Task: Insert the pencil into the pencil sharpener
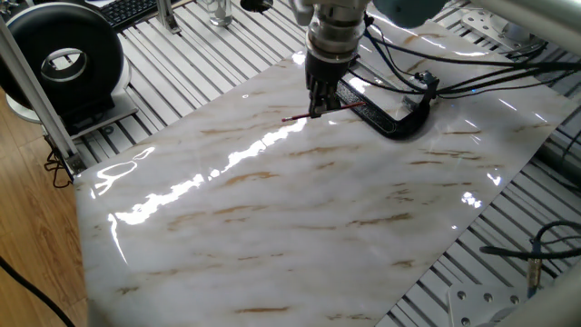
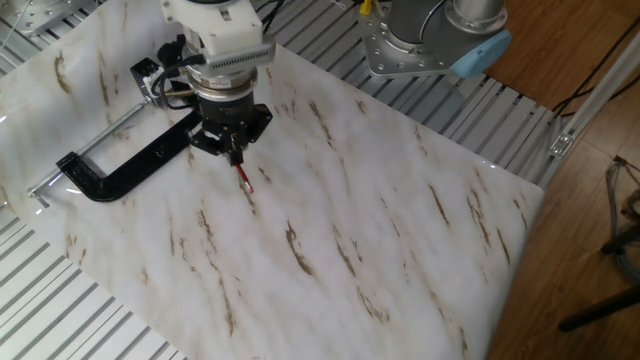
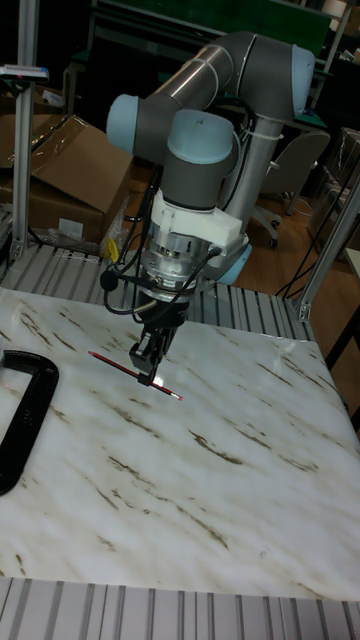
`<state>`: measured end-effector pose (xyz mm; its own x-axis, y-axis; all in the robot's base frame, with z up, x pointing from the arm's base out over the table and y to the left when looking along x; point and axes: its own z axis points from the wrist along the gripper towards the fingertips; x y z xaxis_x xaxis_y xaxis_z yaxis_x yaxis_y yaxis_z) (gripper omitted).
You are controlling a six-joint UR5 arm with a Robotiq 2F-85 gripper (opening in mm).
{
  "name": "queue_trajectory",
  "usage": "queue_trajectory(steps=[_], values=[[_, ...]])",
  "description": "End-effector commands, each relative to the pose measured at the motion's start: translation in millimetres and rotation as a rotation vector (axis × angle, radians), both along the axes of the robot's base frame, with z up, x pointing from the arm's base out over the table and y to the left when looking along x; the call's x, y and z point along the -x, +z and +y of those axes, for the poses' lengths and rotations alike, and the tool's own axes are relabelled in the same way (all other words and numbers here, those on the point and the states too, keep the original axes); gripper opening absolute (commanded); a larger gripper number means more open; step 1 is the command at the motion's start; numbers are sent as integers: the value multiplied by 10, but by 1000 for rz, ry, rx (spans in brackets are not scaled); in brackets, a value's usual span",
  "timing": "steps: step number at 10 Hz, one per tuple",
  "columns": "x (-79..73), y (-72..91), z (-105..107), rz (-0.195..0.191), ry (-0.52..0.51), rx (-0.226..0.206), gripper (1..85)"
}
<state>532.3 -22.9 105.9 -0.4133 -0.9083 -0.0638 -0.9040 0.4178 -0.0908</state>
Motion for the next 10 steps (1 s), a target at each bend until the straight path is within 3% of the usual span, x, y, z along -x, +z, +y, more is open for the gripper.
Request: queue_trajectory(steps=[1,3,4,7,10], values=[[108,1,87,-21,4,-18,10],[190,14,249,-35,31,-72,10],[195,25,251,-40,64,-74,10],[318,94,-91,-39,215,-18,10],[406,77,-261,-64,336,-14,10]])
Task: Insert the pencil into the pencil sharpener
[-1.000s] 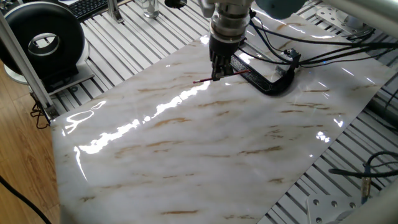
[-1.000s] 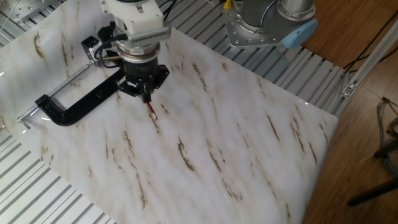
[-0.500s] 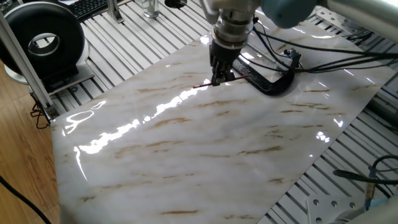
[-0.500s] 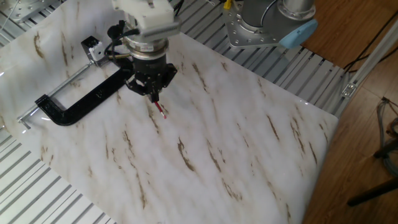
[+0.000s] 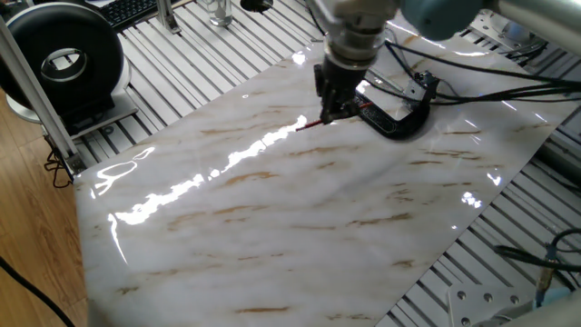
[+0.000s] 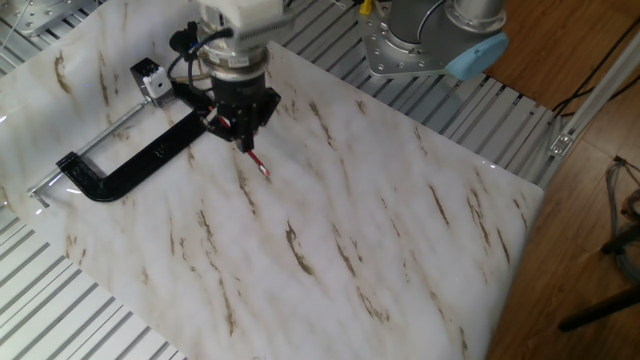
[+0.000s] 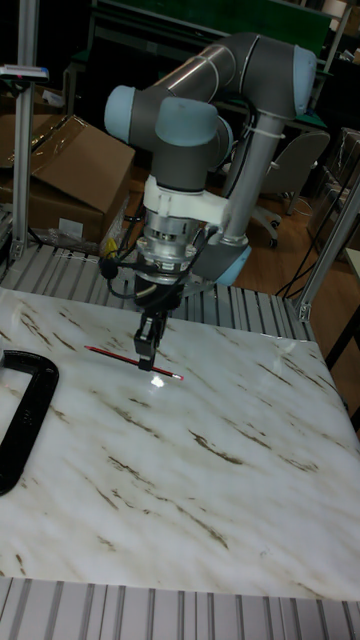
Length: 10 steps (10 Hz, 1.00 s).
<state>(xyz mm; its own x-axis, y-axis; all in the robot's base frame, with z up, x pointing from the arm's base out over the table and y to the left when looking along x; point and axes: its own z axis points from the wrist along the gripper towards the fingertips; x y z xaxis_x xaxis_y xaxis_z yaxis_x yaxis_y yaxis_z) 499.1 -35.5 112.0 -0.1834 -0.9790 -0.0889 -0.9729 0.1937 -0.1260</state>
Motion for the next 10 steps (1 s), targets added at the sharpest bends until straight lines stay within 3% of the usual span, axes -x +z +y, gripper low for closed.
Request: queue_trajectory(steps=[1,2,4,5,7,10], values=[[94,-27,-213,-26,123,-11,10],[118,-90,-266,-21,135,-36,10],[130,-215,-464,-24,158,-32,10],[149,-268,-474,-20,154,-58,10],[137,-342,-608,-25,142,-45,10],[95,-384,-644,-46,117,-67,10]])
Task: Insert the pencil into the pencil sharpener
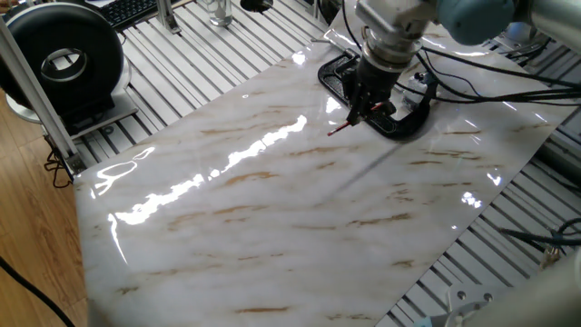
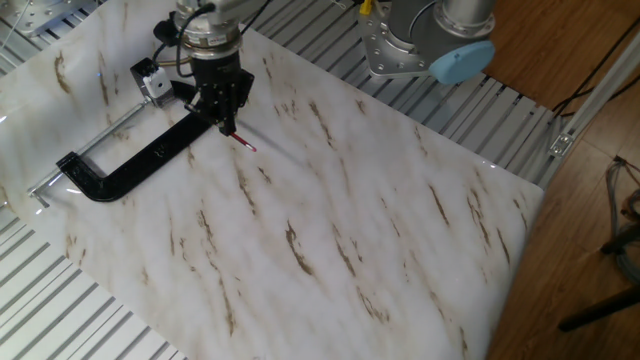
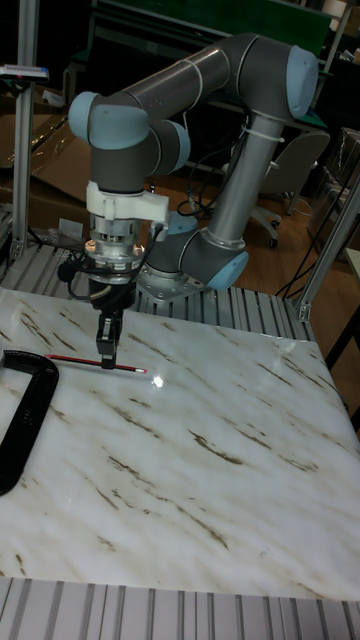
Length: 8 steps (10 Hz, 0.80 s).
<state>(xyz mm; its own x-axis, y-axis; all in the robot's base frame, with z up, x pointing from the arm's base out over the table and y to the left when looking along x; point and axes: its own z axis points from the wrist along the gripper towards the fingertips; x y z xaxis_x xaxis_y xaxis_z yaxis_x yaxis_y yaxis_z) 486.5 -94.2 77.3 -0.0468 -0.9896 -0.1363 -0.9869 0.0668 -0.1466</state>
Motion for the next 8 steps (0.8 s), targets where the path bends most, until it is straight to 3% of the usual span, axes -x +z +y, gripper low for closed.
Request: queue_trajectory(steps=[1,4,8], values=[[-47,-53,-102,-24,-24,-17,10],[-18,-142,-190,-25,-24,-21,10],[72,-157,-127,17,-80,-54,10]])
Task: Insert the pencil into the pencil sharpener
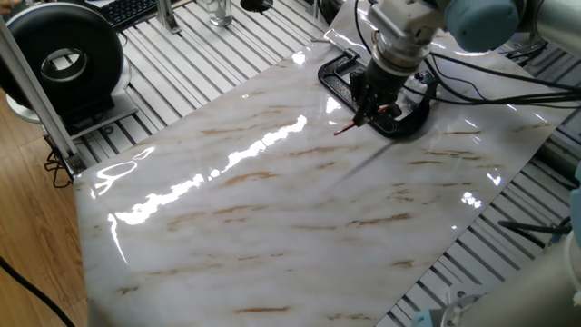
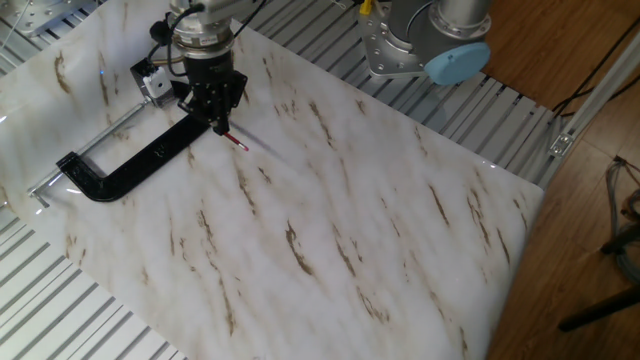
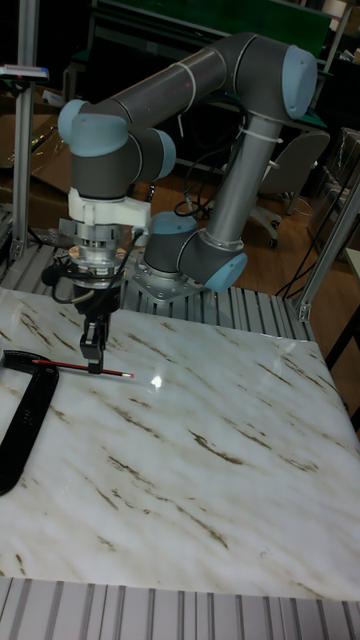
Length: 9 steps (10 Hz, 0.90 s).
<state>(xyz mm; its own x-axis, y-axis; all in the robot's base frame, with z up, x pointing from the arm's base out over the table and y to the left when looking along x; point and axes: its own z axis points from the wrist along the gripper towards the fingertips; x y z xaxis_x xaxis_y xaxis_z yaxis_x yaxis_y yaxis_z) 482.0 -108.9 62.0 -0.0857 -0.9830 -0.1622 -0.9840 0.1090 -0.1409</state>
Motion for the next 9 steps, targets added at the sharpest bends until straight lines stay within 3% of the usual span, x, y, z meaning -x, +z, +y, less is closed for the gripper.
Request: queue_trajectory(steps=[1,4,9], values=[[31,-22,-100,18,-63,16,10],[59,-46,-330,26,-67,105,10],[46,-9,-332,27,-53,86,10]])
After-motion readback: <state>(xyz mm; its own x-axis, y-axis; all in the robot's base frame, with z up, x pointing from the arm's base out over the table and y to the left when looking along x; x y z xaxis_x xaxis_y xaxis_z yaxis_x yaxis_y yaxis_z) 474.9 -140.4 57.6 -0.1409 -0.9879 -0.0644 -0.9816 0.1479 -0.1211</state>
